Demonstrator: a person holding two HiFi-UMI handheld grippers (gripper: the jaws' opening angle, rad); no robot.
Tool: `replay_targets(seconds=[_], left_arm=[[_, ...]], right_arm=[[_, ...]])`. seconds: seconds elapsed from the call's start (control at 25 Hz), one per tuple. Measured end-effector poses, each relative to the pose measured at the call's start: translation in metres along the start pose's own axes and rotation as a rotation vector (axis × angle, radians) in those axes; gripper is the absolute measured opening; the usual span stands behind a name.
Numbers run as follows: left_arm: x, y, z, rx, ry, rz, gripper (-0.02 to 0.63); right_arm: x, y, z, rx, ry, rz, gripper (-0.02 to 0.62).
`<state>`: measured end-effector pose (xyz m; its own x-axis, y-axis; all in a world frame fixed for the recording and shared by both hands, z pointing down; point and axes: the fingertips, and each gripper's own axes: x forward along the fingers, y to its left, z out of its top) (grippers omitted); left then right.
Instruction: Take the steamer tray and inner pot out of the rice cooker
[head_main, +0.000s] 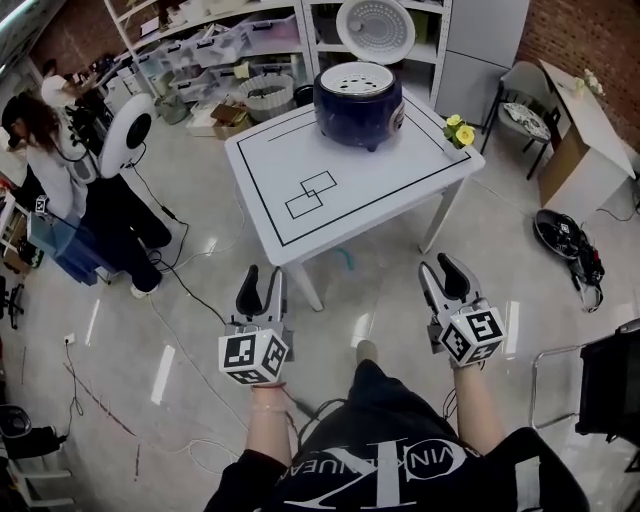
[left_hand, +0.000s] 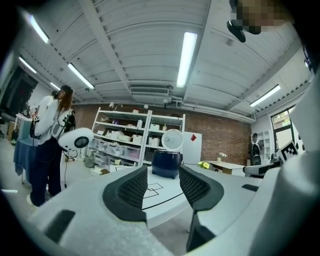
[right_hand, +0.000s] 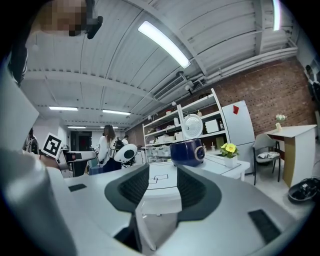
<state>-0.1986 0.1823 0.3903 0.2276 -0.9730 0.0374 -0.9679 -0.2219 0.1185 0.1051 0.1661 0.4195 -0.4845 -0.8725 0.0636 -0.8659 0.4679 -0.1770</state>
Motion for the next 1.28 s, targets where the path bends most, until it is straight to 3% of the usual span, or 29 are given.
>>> replay_targets(seconds=[0.44,0.8,1.28], left_arm=[[0.09,0.035,0.017,0.0,-0.014,0.022,0.172],[0.162,0.039,0.022,0.015,-0.003,0.016,0.172],[0.198,0.039,0.02,0.033,0.007,0.03,0.172]], right_arm=[[0.09,-0.039,0.02,-0.002,-0.012,0.001,0.158],[0.151,-0.079,0.03,0.007,-0.013,0.012,0.158],[0.19,-0.1,0.028,0.016,-0.004,0.054,0.158]])
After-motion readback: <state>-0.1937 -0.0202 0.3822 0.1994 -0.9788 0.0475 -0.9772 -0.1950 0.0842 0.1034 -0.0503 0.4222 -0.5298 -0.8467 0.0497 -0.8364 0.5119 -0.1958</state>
